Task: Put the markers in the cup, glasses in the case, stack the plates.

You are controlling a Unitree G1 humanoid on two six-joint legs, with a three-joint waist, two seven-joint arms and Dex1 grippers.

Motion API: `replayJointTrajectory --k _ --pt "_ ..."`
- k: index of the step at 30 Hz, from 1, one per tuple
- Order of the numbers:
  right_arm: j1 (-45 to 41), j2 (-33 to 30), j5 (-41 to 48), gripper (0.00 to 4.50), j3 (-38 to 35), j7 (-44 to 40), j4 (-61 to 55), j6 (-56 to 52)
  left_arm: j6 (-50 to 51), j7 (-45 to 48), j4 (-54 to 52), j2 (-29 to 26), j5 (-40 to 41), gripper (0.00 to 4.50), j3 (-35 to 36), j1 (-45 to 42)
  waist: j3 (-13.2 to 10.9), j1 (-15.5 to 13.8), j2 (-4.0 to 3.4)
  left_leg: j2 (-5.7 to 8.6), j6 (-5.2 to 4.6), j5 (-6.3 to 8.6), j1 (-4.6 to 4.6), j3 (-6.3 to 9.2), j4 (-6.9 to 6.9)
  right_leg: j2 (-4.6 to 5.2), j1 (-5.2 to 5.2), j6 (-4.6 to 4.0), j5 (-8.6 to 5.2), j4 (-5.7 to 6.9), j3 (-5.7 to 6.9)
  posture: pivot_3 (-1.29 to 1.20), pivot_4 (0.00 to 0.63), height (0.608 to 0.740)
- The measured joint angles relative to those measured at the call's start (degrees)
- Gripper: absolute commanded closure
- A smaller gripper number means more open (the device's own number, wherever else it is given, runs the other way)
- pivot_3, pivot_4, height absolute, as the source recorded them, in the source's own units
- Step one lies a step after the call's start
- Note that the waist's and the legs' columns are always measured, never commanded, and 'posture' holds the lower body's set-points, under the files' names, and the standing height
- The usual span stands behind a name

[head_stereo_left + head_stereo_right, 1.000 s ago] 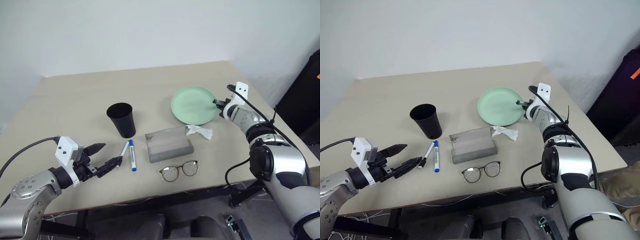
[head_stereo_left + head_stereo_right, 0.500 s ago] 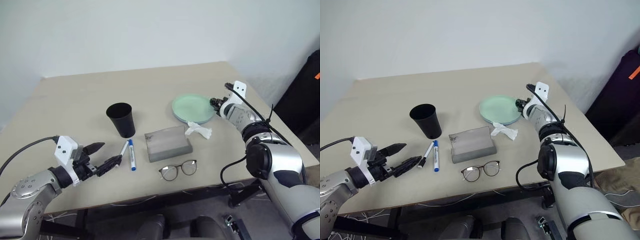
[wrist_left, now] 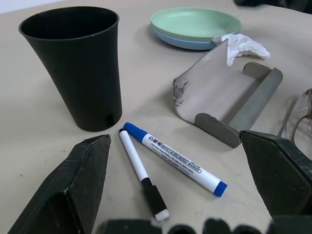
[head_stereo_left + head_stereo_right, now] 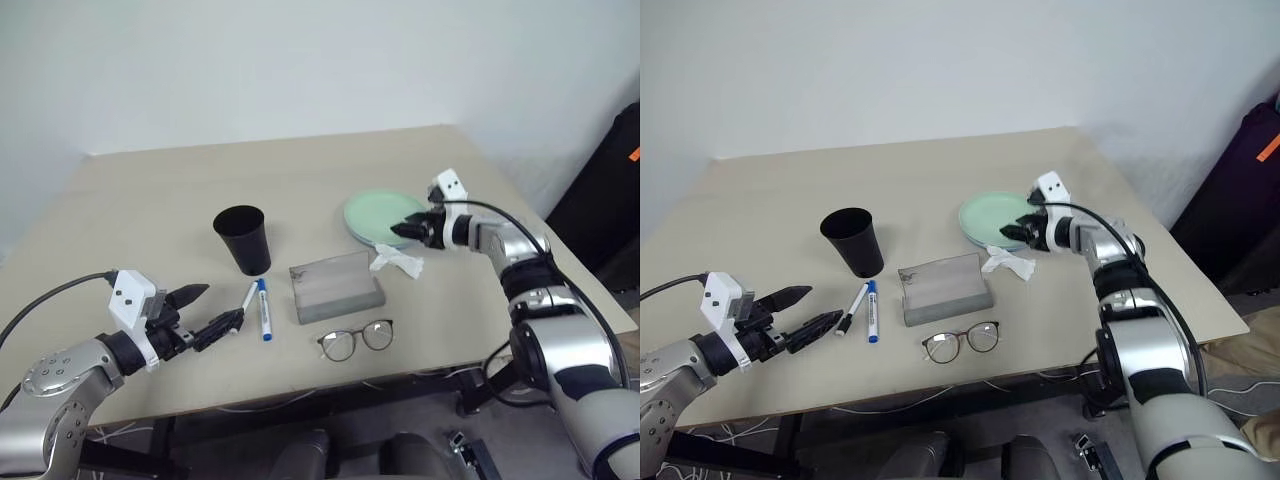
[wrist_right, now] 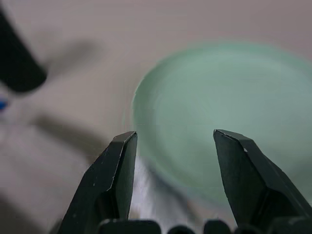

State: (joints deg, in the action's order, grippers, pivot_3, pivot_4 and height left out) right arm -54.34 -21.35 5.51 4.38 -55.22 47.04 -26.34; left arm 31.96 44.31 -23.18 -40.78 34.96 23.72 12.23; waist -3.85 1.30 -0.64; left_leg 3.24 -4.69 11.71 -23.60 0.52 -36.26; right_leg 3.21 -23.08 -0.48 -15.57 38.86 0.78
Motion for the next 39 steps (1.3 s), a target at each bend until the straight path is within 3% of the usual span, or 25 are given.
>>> replayJointTrajectory --k 7,13,32,35,39 --pt "3.76 -2.97 0.08 1.81 3.92 -6.22 -11.60 -5.53 0.04 0.01 0.00 -0.04 -0.02 0.00 -0.01 -0.49 0.02 0.00 0.03 -0.02 0.01 0.00 0.00 0.00 0.00 -0.04 -0.06 -0.05 0.04 0.02 -0.05 0.00 0.000 0.727" --pt "4.41 -3.09 -0.11 1.81 5.29 -6.30 -12.49 -5.46 0.04 -0.02 0.00 -0.03 -0.05 0.00 -0.01 -0.48 0.14 -0.03 0.22 -0.02 0.01 0.00 0.00 0.00 0.00 -0.03 -0.06 -0.06 0.04 0.02 -0.06 0.00 0.000 0.727" --pt "3.53 0.26 -6.19 1.81 6.76 0.17 2.08 4.19 -0.04 -0.23 0.02 0.00 -0.09 0.00 -0.01 -0.46 0.21 0.00 0.31 -0.02 0.07 -0.04 0.00 0.00 -0.02 -0.07 -0.06 -0.07 0.06 0.03 -0.07 0.00 0.000 0.727" --pt "3.22 0.64 -6.42 2.41 6.77 0.23 3.27 4.97 -0.04 -0.39 0.02 0.01 -0.09 0.00 -0.01 -0.46 0.22 -0.03 0.33 -0.02 0.10 -0.06 0.00 0.01 -0.02 -0.07 -0.06 -0.07 0.07 0.03 -0.06 0.00 0.000 0.727" --pt "3.18 1.03 -6.82 3.74 6.76 0.77 4.31 6.40 -0.04 -0.50 0.02 0.04 -0.09 0.00 -0.01 -0.46 0.22 -0.01 0.34 -0.02 0.12 -0.07 0.00 0.01 -0.02 -0.09 -0.06 -0.07 0.09 0.04 -0.07 0.00 0.000 0.727"
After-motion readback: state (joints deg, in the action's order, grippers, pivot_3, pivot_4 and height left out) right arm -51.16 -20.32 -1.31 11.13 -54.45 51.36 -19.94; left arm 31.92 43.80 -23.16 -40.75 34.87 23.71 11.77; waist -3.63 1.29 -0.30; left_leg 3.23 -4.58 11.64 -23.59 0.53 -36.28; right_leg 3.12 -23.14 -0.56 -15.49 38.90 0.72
